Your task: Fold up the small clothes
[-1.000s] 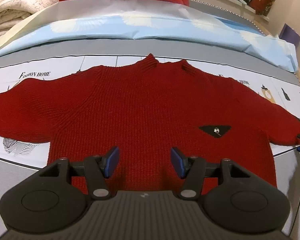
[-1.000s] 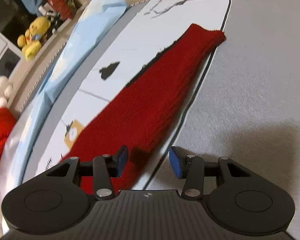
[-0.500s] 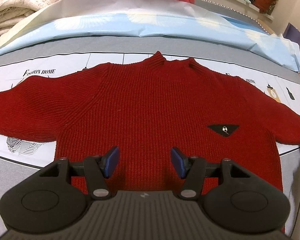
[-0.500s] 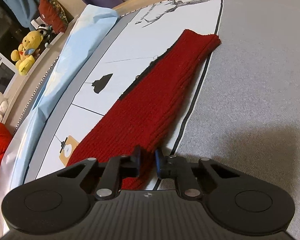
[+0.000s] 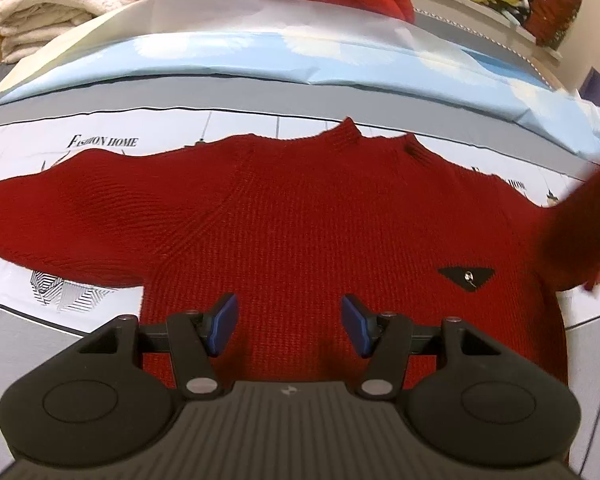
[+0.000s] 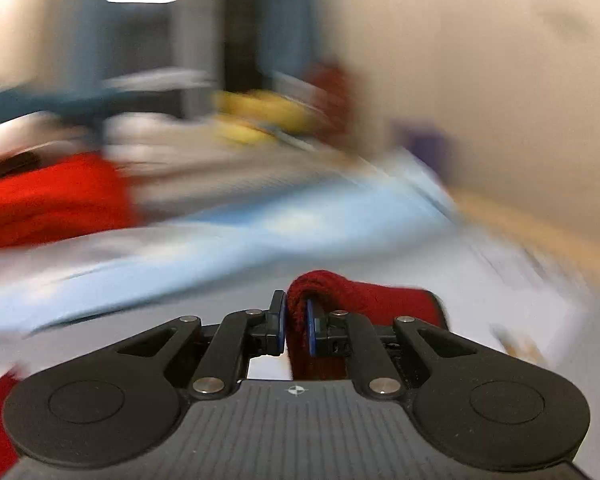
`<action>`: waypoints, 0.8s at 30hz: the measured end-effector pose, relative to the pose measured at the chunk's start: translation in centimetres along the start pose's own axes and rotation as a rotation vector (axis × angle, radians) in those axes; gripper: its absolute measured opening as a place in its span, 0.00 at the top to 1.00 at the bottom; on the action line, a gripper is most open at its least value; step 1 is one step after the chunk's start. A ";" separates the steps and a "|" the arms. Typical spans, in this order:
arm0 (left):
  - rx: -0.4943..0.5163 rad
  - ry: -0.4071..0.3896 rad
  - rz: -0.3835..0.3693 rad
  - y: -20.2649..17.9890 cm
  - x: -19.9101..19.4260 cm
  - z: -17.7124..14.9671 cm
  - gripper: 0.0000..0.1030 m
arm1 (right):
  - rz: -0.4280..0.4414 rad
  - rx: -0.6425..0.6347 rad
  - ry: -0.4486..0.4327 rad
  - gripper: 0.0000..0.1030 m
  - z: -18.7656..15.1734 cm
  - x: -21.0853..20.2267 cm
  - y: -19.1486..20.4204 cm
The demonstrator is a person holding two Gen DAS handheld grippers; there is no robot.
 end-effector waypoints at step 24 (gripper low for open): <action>-0.101 -0.016 -0.062 2.3 0.2 1.6 0.56 | 0.406 0.551 0.553 0.58 -7.1 0.1 7.5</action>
Point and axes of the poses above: each gripper's, at about its wrist camera, not at the fingertips, and x roughly the way its jaws point, y to its left, z to its top, the point moved 1 cm from there along x, roughly the way its jaws point, and after that the axes turned 12 degrees about z, right-handed, at the moved point
